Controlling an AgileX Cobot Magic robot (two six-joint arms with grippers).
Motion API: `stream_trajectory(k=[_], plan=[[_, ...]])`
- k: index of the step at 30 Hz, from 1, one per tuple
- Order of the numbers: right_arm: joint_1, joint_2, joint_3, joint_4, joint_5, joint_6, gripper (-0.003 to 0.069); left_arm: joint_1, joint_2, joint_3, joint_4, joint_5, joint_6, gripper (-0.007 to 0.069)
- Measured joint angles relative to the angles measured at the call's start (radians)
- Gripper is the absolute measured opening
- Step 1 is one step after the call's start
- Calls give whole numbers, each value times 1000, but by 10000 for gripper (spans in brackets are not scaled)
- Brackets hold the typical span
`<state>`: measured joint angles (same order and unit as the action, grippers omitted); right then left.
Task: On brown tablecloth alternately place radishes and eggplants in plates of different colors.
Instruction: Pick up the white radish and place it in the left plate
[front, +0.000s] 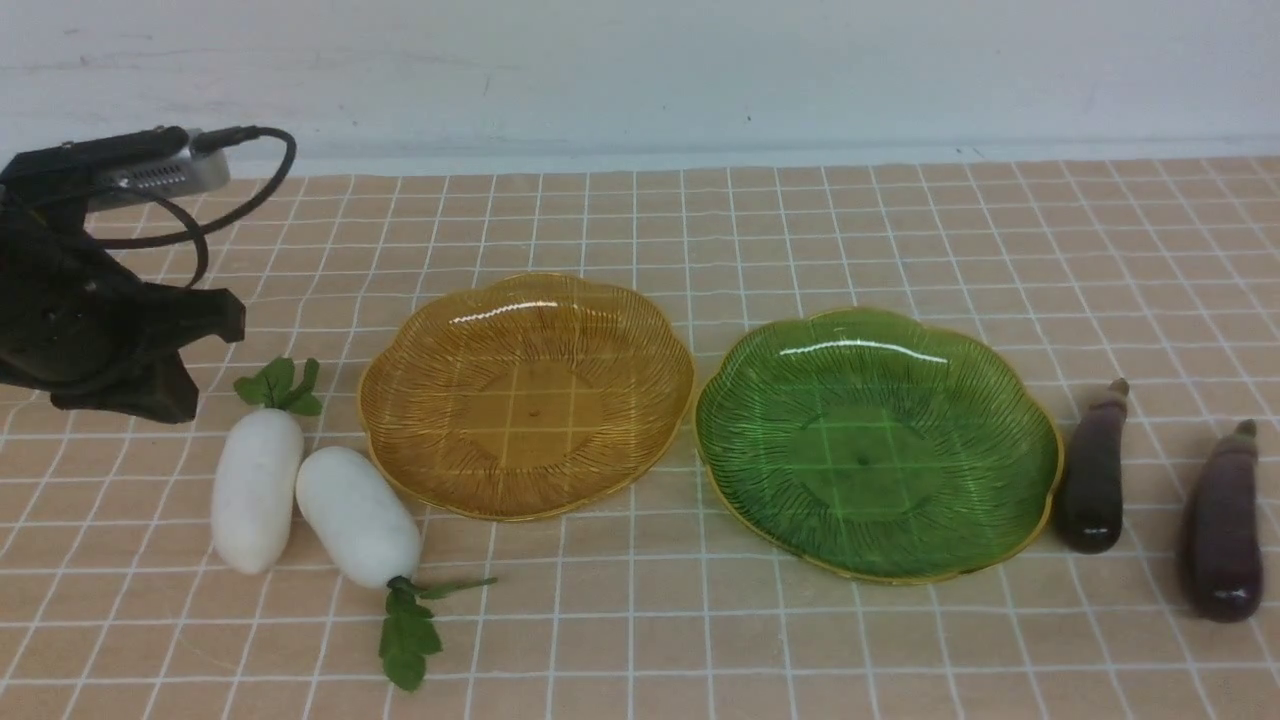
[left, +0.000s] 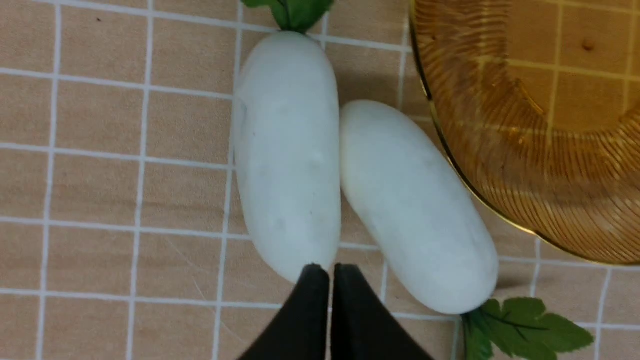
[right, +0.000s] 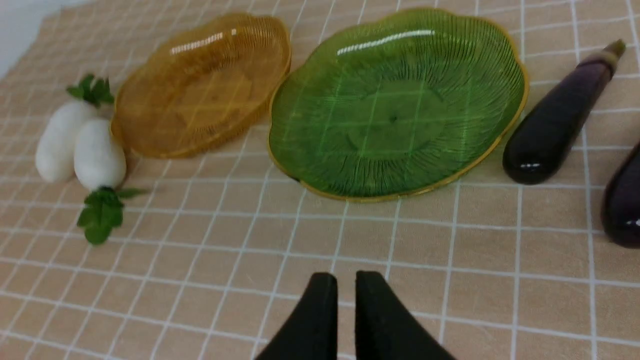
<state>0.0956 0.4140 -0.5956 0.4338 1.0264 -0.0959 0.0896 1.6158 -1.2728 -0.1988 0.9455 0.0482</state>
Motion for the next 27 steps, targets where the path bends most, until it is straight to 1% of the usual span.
stream_trajectory(k=[1, 3, 6, 9, 10, 12, 13, 14, 15, 16, 19, 20, 21, 27], plan=[[0, 3, 0, 4, 0, -3, 47, 0, 19, -6, 0, -18, 5, 30], [0, 4, 0, 15, 0, -5, 47, 0, 56, -13, -2, -53, 15, 75], [0, 6, 0, 21, -1, -7, 47, 0, 119, -16, -6, -103, 15, 183], [0, 6, 0, 25, -1, -7, 47, 0, 152, -16, -10, -126, 15, 273], [0, 6, 0, 24, -1, -7, 47, 0, 166, -16, -12, -143, 15, 340], [0, 6, 0, 25, -1, -7, 47, 0, 188, -16, -13, -170, 16, 444], [0, 6, 0, 25, -1, -7, 47, 0, 192, -16, -14, -178, 16, 467], [0, 6, 0, 25, -1, -7, 47, 0, 200, -16, -14, -192, 16, 521], [0, 6, 0, 25, -1, -7, 47, 0, 209, -17, -14, -204, 16, 553], [0, 6, 0, 25, -2, -7, 47, 0, 217, -17, -15, -215, 16, 601], [0, 6, 0, 25, -7, -7, 47, 0, 240, -18, -16, -232, 16, 659], [0, 6, 0, 25, -8, -7, 47, 0, 243, -18, -17, -233, 16, 659], [0, 6, 0, 25, -8, -7, 47, 0, 267, -19, -16, -246, 16, 681], [0, 6, 0, 28, -8, -10, 47, 0, 312, -19, -16, -286, 16, 683]])
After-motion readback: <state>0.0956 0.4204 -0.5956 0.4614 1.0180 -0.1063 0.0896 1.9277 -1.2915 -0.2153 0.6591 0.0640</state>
